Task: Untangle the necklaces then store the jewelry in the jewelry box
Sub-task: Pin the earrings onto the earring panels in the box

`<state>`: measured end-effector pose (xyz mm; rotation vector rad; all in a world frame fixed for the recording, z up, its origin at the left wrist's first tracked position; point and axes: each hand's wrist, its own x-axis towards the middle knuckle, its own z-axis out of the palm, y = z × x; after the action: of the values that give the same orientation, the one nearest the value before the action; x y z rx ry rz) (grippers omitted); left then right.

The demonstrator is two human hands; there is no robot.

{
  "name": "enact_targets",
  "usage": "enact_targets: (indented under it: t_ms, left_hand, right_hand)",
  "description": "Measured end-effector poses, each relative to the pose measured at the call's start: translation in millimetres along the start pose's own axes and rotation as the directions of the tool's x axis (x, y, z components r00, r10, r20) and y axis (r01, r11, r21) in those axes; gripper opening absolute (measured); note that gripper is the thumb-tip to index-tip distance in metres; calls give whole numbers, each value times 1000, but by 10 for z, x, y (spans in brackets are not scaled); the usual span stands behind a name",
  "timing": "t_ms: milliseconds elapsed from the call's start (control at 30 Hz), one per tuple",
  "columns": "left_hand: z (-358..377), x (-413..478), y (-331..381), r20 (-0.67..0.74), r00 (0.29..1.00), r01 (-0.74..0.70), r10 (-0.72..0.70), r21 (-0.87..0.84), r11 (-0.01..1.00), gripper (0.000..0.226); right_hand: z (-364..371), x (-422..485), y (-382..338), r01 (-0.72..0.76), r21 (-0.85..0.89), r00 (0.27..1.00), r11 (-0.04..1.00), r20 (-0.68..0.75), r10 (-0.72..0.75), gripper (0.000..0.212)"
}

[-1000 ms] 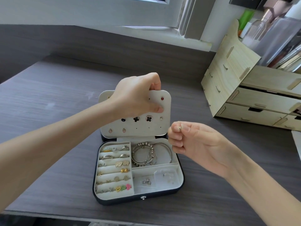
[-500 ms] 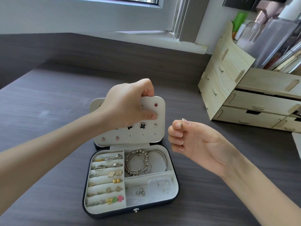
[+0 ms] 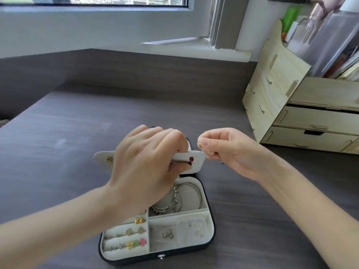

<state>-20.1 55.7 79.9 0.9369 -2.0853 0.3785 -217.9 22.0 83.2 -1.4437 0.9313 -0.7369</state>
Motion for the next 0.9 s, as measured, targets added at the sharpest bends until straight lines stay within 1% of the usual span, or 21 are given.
enact_targets:
  t_ms: [67, 167, 233, 333, 467, 633, 767, 900]
  left_hand:
    - [6, -81, 52, -34, 999, -20, 20, 9, 1000, 27]
    - [7, -224, 116, -57, 996, -61, 63, 34, 998, 33]
    - [4, -271, 131, -61, 997, -48, 50, 34, 998, 34]
    - [-2, -289, 163, -71, 997, -25, 28, 33, 999, 32]
    - [-14, -320, 167, -71, 996, -53, 54, 23, 998, 29]
    - [-29, -312, 155, -55, 994, -94, 94, 8, 996, 27]
    - [-41, -290, 156, -57, 994, -92, 93, 15, 996, 28]
    - [-44, -375, 183, -57, 993, -103, 103, 6, 995, 31]
  right_hand:
    - [15, 38, 14, -18, 10, 998, 1000, 60, 17, 16]
    - [33, 66, 33, -44, 18, 986, 999, 162, 41, 13]
    - [46, 74, 51, -61, 25, 973, 998, 225, 54, 12]
    - [51, 83, 74, -69, 50, 958, 996, 281, 52, 12]
    - [33, 91, 94, -50, 38, 948, 998, 315, 35, 8]
    - [40, 86, 107, 0, -69, 946, 998, 323, 23, 7]
    - [47, 86, 116, -15, -58, 950, 998, 310, 32, 7]
    - [67, 47, 97, -3, -50, 940, 999, 341, 20, 9]
